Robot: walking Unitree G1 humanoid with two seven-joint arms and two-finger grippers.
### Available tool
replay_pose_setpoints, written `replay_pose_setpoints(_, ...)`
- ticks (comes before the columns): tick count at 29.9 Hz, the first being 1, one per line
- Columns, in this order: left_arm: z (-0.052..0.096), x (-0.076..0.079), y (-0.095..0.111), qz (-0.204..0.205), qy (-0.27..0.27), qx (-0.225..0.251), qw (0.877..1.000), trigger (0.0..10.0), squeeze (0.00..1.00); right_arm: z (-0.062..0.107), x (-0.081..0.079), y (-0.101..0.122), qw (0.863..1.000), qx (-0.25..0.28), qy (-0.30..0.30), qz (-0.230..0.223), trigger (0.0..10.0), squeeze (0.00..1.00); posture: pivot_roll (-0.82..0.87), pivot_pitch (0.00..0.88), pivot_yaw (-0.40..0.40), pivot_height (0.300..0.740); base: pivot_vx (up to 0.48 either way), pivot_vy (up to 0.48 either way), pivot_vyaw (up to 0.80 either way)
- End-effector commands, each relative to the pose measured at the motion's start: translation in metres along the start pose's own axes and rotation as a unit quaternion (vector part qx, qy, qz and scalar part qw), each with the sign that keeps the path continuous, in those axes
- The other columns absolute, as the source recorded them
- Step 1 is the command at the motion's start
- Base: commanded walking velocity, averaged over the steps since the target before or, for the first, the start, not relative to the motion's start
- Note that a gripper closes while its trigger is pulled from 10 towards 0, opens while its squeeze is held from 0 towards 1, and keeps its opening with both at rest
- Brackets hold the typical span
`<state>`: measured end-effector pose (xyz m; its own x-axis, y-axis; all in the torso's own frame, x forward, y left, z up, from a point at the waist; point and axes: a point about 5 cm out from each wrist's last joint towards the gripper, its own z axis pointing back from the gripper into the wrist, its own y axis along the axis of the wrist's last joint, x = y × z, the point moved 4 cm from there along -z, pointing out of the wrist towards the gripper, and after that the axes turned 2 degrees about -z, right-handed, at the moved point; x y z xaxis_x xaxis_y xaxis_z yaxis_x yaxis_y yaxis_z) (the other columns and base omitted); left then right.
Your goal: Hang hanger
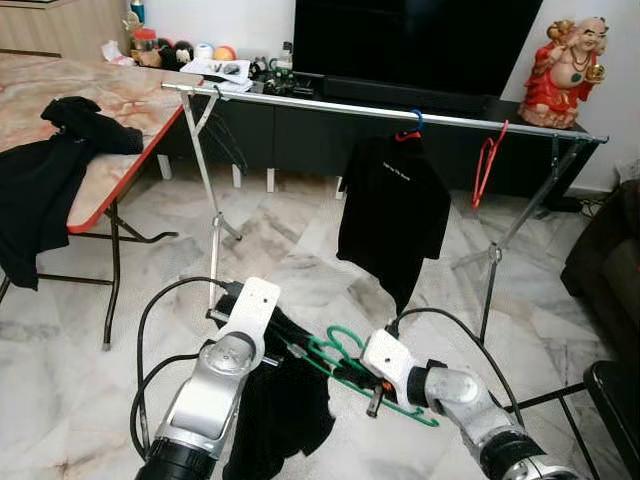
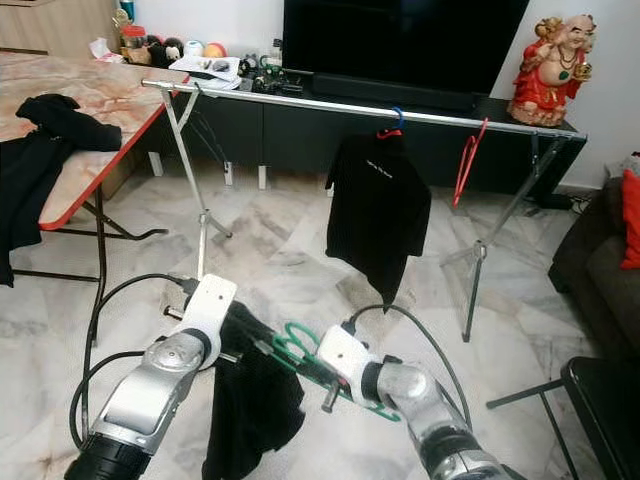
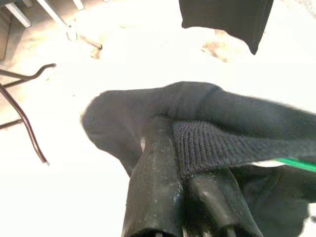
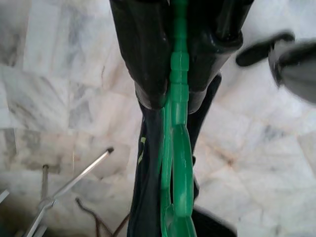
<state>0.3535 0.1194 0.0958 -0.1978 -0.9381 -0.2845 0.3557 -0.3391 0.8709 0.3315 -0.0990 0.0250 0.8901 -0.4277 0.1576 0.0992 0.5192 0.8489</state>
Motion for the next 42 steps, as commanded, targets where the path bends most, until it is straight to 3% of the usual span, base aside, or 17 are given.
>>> replay_pose_setpoints(1, 0.000, -0.002, 0.008, 0.001, 0.008, 0.015, 1.000, 0.0, 0.00, 0.004, -0.011, -0.021, 0.998, -0.047, 0.030, 0.000, 0.0, 0.00, 0.18, 0.036, -0.131, 0.740, 0.000, 0.000, 0.00)
replay_pose_setpoints(5, -0.001, -0.006, 0.006, 0.000, 0.018, 0.014, 1.000, 0.0, 0.00, 0.010, -0.016, -0.031, 0.997, -0.060, 0.046, -0.003, 0.0, 0.00, 0.17, 0.032, -0.129, 0.740, 0.000, 0.000, 0.00)
replay_pose_setpoints(7, -0.002, -0.011, 0.004, 0.005, 0.030, 0.016, 0.999, 0.0, 0.00, 0.017, -0.028, -0.041, 0.993, -0.069, 0.097, -0.012, 0.0, 0.00, 0.17, 0.027, -0.126, 0.740, 0.000, 0.000, 0.00)
replay_pose_setpoints(12, -0.002, -0.011, 0.004, 0.006, 0.031, 0.019, 0.999, 0.0, 0.00, 0.026, -0.039, -0.051, 0.985, -0.087, 0.146, -0.006, 0.0, 0.00, 0.16, 0.021, -0.124, 0.740, 0.000, 0.000, 0.00)
replay_pose_setpoints(13, -0.003, -0.012, 0.004, 0.007, 0.040, 0.021, 0.999, 0.0, 0.00, 0.031, -0.041, -0.061, 0.981, -0.114, 0.156, 0.004, 0.0, 0.00, 0.16, 0.017, -0.124, 0.740, 0.000, 0.000, 0.00)
replay_pose_setpoints(17, -0.004, -0.025, -0.002, 0.013, 0.076, 0.015, 0.997, 0.0, 0.00, 0.043, -0.042, -0.080, 0.973, -0.167, 0.158, 0.015, 0.0, 0.00, 0.15, 0.013, -0.122, 0.740, 0.000, 0.000, 0.00)
replay_pose_setpoints(20, -0.002, -0.037, -0.011, 0.010, 0.101, 0.009, 0.995, 0.0, 0.00, 0.047, -0.032, -0.092, 0.971, -0.209, 0.109, 0.032, 0.0, 0.00, 0.15, 0.001, -0.116, 0.740, 0.000, 0.000, 0.00)
replay_pose_setpoints(22, 0.000, -0.045, -0.016, 0.012, 0.119, 0.009, 0.993, 0.6, 0.00, 0.050, -0.024, -0.097, 0.972, -0.223, 0.068, 0.040, 0.0, 0.00, 0.15, 0.000, -0.115, 0.740, 0.000, 0.000, 0.00)
replay_pose_setpoints(23, 0.003, -0.051, -0.016, 0.010, 0.131, 0.022, 0.991, 7.9, 0.00, 0.050, -0.014, -0.097, 0.975, -0.221, 0.017, 0.022, 0.0, 0.00, 0.15, 0.000, -0.114, 0.740, 0.000, 0.000, 0.00)
replay_pose_setpoints(24, 0.005, -0.054, -0.017, 0.006, 0.137, 0.027, 0.990, 10.0, 0.00, 0.051, -0.010, -0.098, 0.975, -0.223, -0.005, 0.013, 0.0, 0.00, 0.15, 0.000, -0.111, 0.740, 0.000, 0.000, 0.00)
replay_pose_setpoints(29, 0.009, -0.063, -0.029, -0.004, 0.152, 0.018, 0.988, 10.0, 0.00, 0.051, -0.003, -0.102, 0.973, -0.221, -0.067, -0.022, 0.0, 0.00, 0.16, 0.001, -0.107, 0.740, 0.000, 0.000, 0.00)
replay_pose_setpoints(30, 0.010, -0.064, -0.038, 0.002, 0.152, 0.010, 0.988, 10.0, 0.00, 0.044, -0.010, -0.098, 0.978, -0.184, -0.068, -0.068, 0.0, 0.00, 0.15, 0.003, -0.108, 0.740, 0.000, 0.000, 0.00)
replay_pose_setpoints(34, 0.014, -0.060, -0.038, 0.032, 0.145, 0.033, 0.988, 10.0, 0.00, 0.033, -0.015, -0.090, 0.977, -0.122, -0.107, -0.137, 0.0, 0.00, 0.15, 0.012, -0.105, 0.740, 0.000, 0.000, 0.00)
replay_pose_setpoints(37, 0.016, -0.049, -0.030, 0.070, 0.115, 0.071, 0.988, 10.0, 0.00, 0.027, -0.009, -0.083, 0.963, -0.070, -0.161, -0.207, 0.0, 0.00, 0.15, 0.012, -0.102, 0.740, 0.000, 0.000, 0.00)
replay_pose_setpoints(40, 0.024, -0.030, -0.001, 0.101, 0.050, 0.159, 0.981, 10.0, 0.00, 0.022, -0.010, -0.090, 0.930, -0.068, -0.237, -0.272, 0.0, 0.00, 0.15, 0.013, -0.101, 0.740, 0.000, 0.000, 0.00)
replay_pose_setpoints(41, 0.028, -0.023, 0.006, 0.122, 0.027, 0.181, 0.975, 10.0, 0.00, 0.022, -0.012, -0.097, 0.908, -0.073, -0.276, -0.306, 3.0, 0.00, 0.15, 0.013, -0.096, 0.740, 0.000, 0.000, 0.00)
replay_pose_setpoints(42, 0.029, -0.022, 0.008, 0.139, 0.022, 0.188, 0.972, 10.0, 0.00, 0.023, -0.013, -0.101, 0.892, -0.072, -0.298, -0.331, 3.6, 0.00, 0.15, 0.013, -0.096, 0.740, 0.000, 0.000, 0.00)
